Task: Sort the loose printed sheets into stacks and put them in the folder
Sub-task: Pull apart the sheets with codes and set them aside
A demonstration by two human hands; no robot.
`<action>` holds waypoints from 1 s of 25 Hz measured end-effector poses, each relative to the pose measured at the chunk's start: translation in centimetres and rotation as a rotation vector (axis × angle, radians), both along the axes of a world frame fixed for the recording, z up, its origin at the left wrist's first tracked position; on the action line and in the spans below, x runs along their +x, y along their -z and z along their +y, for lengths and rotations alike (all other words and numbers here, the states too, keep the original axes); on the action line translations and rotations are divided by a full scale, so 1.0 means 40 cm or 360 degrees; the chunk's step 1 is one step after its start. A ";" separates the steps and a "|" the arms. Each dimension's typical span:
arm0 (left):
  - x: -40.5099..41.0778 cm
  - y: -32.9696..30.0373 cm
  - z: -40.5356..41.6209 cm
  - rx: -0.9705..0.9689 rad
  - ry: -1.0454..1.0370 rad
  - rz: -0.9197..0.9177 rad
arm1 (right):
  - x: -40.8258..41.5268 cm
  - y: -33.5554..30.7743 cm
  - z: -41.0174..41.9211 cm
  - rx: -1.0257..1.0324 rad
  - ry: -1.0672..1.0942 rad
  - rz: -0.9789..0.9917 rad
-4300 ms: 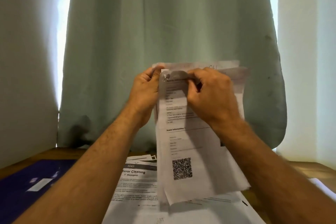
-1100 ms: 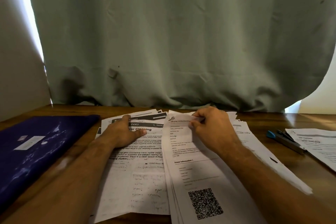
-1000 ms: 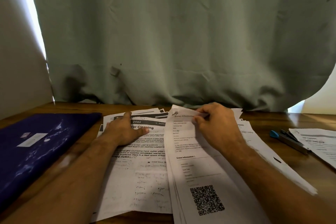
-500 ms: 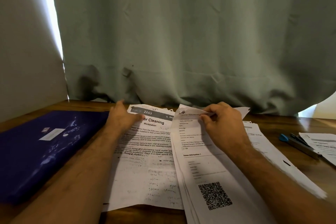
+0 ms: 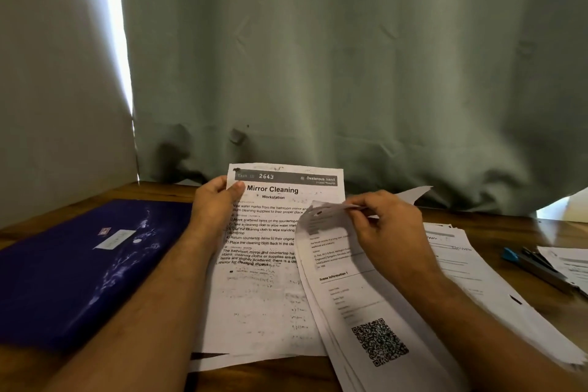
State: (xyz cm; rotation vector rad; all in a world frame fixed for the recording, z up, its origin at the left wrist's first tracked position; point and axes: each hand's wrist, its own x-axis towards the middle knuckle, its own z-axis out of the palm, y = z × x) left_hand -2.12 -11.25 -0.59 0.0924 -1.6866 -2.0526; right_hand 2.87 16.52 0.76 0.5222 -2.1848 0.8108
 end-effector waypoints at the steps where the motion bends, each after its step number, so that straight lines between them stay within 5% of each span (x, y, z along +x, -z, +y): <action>1: 0.000 -0.001 0.000 0.0023 0.0003 0.0024 | 0.001 0.005 -0.003 0.0031 -0.0008 -0.0031; 25: 0.041 -0.045 0.070 0.0008 -0.0125 0.0227 | 0.020 -0.010 -0.057 0.0042 -0.0060 0.0133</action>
